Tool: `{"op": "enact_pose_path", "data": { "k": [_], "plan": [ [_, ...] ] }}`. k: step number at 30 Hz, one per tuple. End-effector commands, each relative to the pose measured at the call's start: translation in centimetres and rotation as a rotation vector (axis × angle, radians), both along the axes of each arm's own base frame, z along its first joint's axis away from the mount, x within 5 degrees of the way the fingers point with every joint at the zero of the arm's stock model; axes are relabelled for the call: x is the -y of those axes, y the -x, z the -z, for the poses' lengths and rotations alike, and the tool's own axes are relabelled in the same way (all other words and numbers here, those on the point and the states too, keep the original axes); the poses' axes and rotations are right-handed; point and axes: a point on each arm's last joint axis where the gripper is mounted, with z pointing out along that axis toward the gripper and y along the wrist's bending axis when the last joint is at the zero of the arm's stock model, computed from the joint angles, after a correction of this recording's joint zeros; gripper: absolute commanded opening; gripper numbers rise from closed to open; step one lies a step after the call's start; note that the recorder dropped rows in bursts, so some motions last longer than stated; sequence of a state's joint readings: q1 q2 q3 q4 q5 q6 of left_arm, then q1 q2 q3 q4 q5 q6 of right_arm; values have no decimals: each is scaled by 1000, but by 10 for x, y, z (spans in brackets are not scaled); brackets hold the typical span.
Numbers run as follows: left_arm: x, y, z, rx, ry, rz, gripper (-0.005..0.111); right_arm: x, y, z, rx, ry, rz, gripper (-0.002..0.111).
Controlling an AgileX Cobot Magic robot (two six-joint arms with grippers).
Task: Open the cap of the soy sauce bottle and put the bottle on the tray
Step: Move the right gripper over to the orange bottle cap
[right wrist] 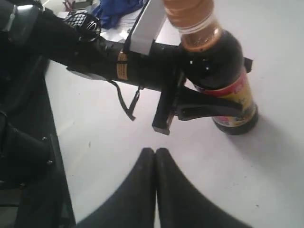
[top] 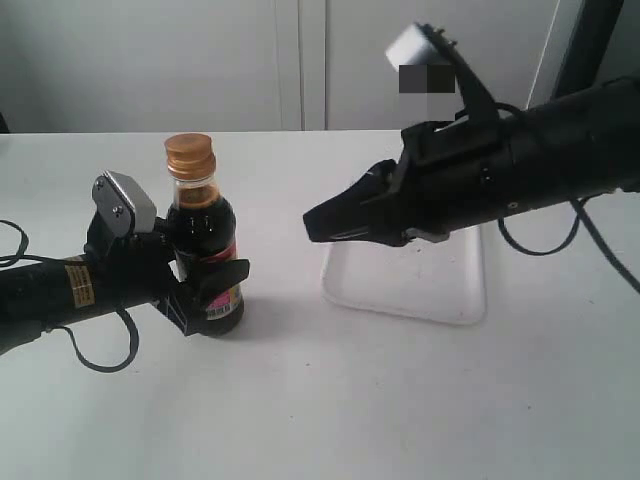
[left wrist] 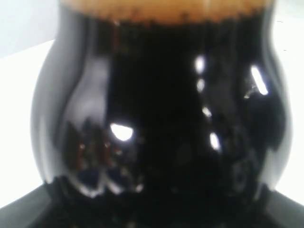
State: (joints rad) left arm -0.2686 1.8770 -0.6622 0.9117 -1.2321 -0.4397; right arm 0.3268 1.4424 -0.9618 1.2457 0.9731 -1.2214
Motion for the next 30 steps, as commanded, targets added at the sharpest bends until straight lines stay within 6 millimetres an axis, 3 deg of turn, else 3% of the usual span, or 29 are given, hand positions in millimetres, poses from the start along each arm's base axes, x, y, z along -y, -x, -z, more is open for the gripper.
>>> {"op": "enact_pose_path", "data": {
  "k": [1, 13, 30],
  "plan": [
    [2, 3, 2, -3, -22, 34, 0, -19, -2, 6, -73, -32, -49, 0],
    [2, 3, 2, -3, -22, 34, 0, -59, -20, 9, -189, -141, -97, 0],
    [2, 3, 2, -3, -22, 34, 0, -103, -29, -5, 79, -85, -7, 0]
  ]
}}
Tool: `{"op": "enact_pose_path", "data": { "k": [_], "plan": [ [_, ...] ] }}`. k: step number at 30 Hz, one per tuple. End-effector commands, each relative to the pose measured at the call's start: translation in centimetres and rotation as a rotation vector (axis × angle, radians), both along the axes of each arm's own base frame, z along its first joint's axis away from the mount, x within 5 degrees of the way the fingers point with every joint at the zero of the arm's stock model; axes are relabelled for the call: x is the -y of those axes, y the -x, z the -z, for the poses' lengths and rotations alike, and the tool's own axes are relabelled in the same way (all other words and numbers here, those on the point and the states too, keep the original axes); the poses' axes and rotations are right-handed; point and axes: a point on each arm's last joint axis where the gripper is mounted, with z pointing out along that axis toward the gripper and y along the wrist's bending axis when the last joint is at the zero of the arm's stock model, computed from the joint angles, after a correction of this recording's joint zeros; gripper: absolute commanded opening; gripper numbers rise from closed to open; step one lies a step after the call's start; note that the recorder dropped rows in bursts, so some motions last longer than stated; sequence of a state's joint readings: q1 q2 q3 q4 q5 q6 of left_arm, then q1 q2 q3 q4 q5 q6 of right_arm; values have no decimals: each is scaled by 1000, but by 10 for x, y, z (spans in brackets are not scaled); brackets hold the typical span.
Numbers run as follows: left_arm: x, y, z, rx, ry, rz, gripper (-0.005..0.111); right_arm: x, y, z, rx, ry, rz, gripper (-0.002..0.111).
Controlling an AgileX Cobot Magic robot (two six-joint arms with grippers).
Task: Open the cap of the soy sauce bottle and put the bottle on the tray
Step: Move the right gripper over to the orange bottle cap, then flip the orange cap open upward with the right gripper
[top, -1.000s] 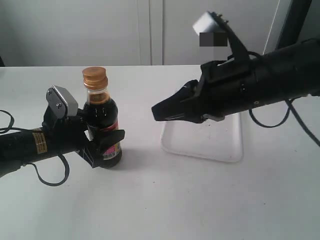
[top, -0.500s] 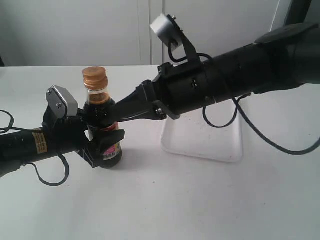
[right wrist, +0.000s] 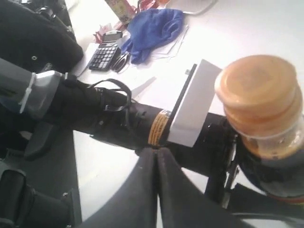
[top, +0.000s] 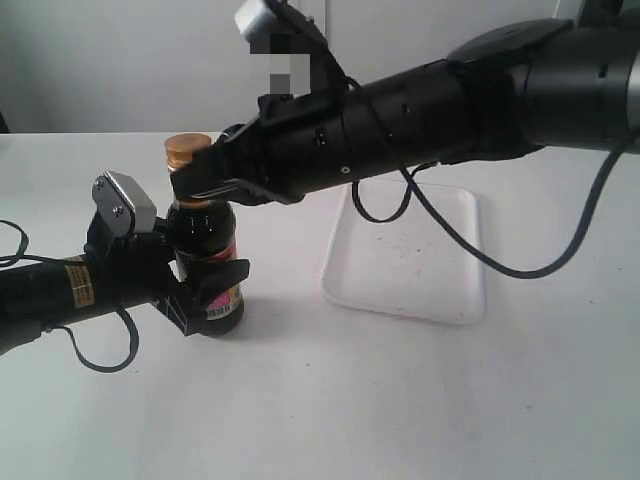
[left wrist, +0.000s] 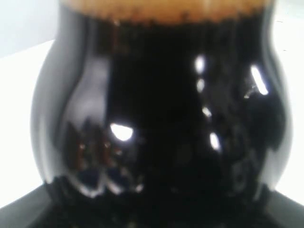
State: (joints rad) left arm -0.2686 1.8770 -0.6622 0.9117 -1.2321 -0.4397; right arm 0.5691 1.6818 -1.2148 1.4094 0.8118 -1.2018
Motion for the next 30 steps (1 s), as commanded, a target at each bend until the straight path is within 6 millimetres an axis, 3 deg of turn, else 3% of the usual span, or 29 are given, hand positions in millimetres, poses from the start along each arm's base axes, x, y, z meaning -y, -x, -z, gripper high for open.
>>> {"op": "enact_pose_path", "data": {
  "k": [1, 10, 30],
  "plan": [
    [2, 3, 2, -3, -22, 34, 0, -11, 2, -1, 101, 31, 30, 0],
    [2, 2, 2, -3, -21, 32, 0, -30, 5, 4, 299, 160, 157, 0],
    [2, 3, 2, -1, -23, 35, 0, -24, -7, 2, 380, 197, 287, 0]
  ]
}}
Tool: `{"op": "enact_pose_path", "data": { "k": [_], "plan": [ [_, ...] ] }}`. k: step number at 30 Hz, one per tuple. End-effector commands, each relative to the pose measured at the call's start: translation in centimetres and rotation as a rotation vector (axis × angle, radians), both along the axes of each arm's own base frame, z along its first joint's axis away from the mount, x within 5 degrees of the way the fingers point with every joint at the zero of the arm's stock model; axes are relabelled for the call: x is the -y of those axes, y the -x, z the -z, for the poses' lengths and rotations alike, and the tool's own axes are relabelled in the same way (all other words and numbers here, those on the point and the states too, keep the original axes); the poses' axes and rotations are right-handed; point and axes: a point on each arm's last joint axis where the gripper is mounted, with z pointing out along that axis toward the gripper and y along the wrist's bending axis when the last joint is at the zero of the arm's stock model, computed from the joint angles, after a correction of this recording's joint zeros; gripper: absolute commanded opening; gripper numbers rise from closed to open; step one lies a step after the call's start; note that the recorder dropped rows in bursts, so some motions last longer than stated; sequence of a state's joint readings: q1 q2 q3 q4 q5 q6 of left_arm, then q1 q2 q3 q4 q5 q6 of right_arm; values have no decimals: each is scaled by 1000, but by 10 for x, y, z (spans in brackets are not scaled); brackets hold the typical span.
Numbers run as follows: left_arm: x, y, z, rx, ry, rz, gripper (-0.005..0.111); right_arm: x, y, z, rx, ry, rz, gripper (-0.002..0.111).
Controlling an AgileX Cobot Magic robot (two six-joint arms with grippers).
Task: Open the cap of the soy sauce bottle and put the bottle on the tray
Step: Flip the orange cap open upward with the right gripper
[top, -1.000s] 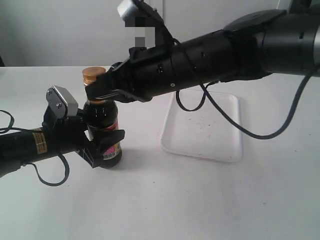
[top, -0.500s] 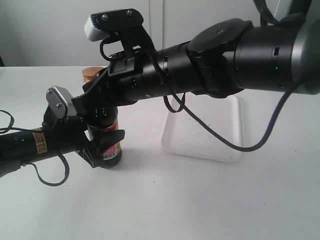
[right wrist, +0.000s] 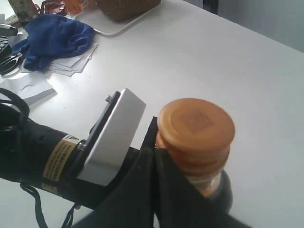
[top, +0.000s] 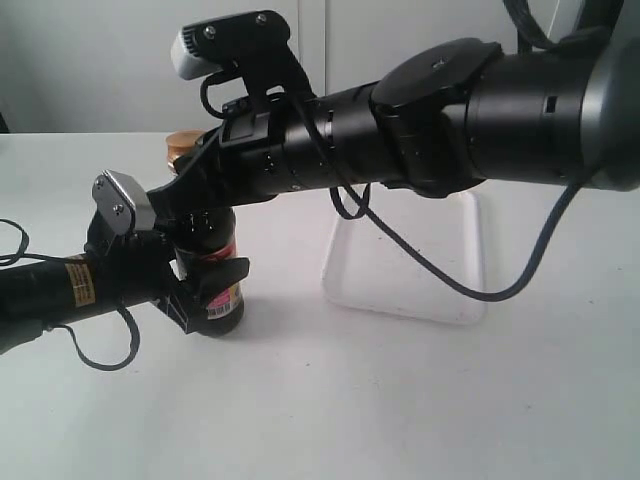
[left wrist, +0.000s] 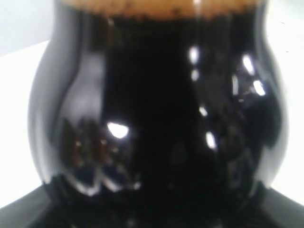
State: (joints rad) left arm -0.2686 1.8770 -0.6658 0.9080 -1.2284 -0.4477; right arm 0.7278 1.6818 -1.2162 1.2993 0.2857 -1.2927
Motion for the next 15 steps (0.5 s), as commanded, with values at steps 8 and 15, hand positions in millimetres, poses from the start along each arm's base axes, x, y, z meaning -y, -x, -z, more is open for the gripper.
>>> {"op": "enact_pose_path", "data": {
  "k": [8, 15],
  "plan": [
    [2, 4, 2, 6, -28, 41, 0, 4, -7, -14, 73, -10, 70, 0],
    [2, 4, 2, 7, -30, 44, 0, 2, -11, -31, 116, -45, 83, 0]
  ]
}}
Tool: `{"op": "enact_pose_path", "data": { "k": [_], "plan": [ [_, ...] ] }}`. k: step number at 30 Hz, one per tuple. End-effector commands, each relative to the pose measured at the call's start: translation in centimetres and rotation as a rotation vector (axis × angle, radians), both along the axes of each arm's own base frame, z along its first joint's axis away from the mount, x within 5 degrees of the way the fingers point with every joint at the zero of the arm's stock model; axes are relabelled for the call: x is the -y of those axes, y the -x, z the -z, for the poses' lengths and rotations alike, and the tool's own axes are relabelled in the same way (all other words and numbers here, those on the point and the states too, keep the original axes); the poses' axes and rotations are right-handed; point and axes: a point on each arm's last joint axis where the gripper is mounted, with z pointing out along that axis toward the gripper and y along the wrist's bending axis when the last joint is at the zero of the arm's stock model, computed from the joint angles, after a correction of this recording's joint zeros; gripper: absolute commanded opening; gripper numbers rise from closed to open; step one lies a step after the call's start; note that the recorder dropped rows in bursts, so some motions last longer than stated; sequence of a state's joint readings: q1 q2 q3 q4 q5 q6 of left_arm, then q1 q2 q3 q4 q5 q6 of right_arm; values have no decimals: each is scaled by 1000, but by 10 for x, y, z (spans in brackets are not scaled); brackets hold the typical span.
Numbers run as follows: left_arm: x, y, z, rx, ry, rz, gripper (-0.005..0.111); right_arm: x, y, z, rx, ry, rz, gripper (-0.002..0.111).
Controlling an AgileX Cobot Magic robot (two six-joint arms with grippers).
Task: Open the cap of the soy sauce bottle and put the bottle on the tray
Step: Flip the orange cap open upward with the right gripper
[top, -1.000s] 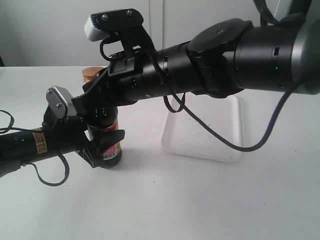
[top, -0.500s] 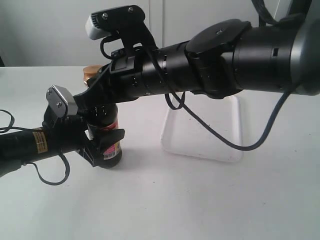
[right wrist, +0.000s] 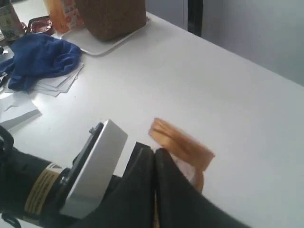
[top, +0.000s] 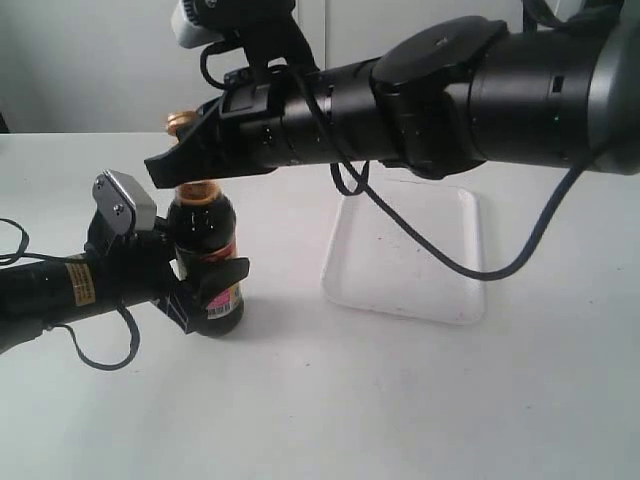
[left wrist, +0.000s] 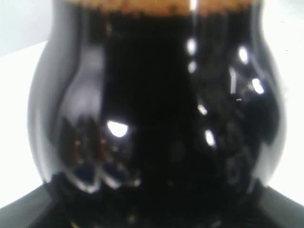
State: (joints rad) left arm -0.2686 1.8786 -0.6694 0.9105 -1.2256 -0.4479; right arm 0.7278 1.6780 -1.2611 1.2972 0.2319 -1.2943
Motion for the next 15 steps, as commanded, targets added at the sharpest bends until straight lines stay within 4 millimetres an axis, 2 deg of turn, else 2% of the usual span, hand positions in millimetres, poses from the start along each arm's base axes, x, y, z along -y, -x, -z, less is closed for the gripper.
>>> {"op": "enact_pose_path", "data": {
  "k": [1, 7, 15],
  "plan": [
    [2, 5, 2, 7, -28, 44, 0, 3, -5, -17, 66, -23, 51, 0],
    [2, 5, 3, 14, -36, 56, 0, 7, -13, -21, 127, -6, 124, 0],
    [2, 5, 3, 16, -37, 56, 0, 7, -13, -21, 131, -6, 134, 0]
  ]
}}
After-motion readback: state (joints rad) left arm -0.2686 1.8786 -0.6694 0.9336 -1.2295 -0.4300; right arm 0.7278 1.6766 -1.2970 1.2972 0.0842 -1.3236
